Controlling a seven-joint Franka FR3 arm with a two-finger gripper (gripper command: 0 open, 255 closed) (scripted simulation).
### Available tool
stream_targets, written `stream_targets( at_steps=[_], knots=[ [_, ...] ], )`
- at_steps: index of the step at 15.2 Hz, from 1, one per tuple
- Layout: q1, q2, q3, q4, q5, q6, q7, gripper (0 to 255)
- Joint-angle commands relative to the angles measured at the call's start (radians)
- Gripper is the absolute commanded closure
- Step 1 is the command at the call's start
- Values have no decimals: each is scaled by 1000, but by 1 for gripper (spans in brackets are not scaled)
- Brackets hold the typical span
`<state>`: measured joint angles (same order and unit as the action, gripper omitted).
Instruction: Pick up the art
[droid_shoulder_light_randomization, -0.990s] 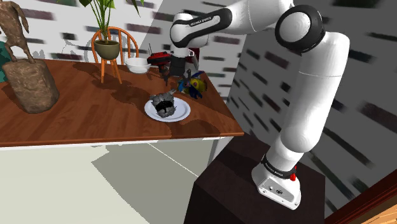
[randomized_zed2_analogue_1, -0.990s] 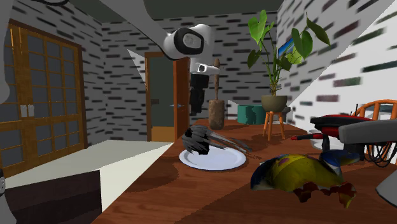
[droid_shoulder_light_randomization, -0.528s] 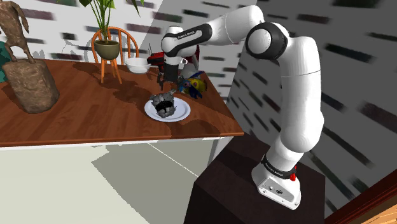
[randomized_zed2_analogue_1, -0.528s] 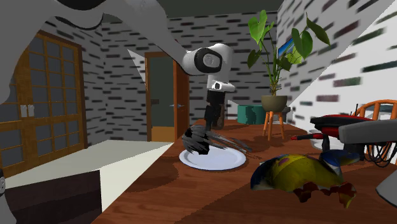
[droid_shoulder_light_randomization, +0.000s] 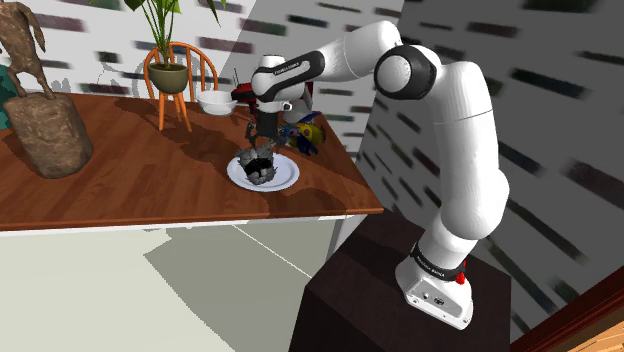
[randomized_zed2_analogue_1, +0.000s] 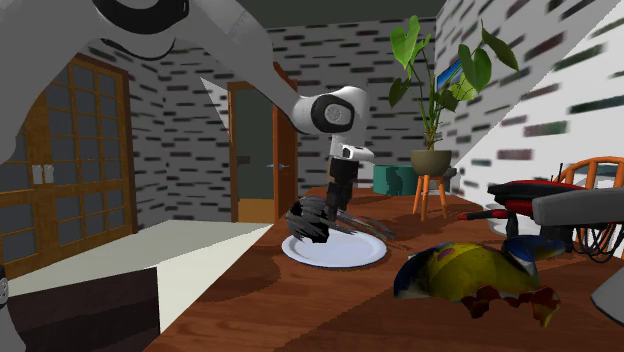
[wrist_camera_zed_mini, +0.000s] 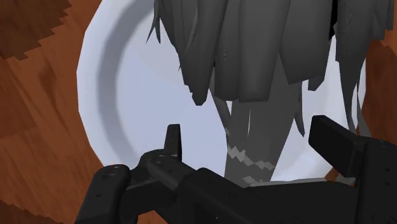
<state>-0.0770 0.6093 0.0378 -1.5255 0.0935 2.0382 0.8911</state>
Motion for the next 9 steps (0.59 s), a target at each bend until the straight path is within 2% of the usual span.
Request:
stream_targets(
  at_steps=[1, 2, 3, 9],
  knots=[
    [0, 5, 0, -7, 0, 12, -2, 0],
    [0, 5, 0, -7, 0, 12, -2, 0],
    [0, 4, 0, -8, 0, 12, -2, 255],
    [0, 4, 0, -9, 0, 13, -2, 255]
  ],
)
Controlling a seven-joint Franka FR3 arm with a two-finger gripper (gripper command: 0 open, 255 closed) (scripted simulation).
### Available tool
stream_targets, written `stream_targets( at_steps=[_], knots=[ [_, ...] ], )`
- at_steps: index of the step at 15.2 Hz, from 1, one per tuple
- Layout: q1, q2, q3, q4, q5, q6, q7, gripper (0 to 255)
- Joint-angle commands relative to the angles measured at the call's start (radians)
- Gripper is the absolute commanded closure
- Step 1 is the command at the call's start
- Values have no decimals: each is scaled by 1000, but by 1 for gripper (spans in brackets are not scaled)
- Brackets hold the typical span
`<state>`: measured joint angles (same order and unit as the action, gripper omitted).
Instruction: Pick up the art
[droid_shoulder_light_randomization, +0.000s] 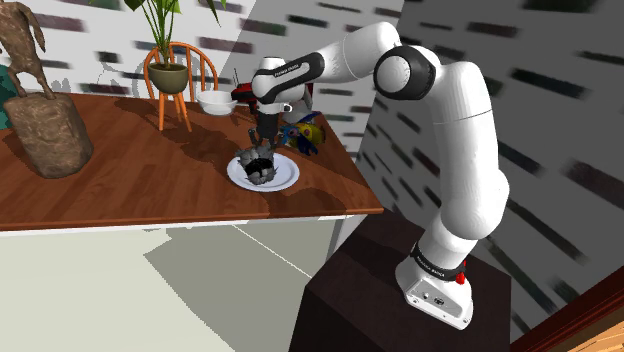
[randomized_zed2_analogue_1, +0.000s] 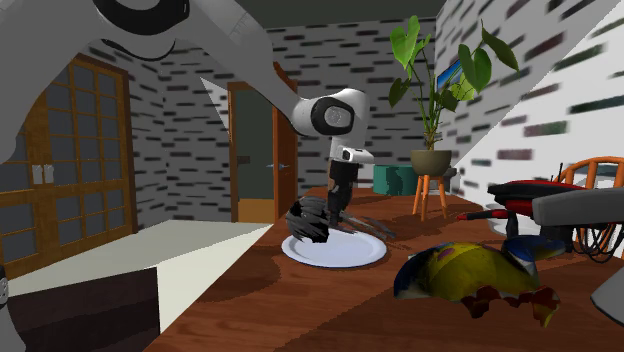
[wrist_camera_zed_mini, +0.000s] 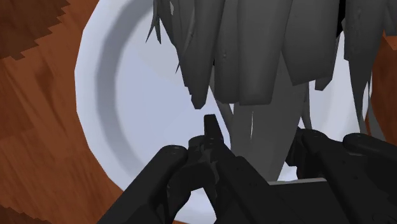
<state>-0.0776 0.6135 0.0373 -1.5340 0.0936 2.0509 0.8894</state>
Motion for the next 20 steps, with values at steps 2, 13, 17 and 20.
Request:
stream_targets(
  at_steps=[2, 13, 17, 20],
  knots=[
    [0, 0, 0, 0, 0, 0, 0, 255],
    [-1, -56, 0, 48, -2, -104, 10, 255],
    [-1, -74, 0, 74, -3, -148, 14, 255],
    [-1, -79, 0, 82, -3, -160, 15, 255]
  ],
)
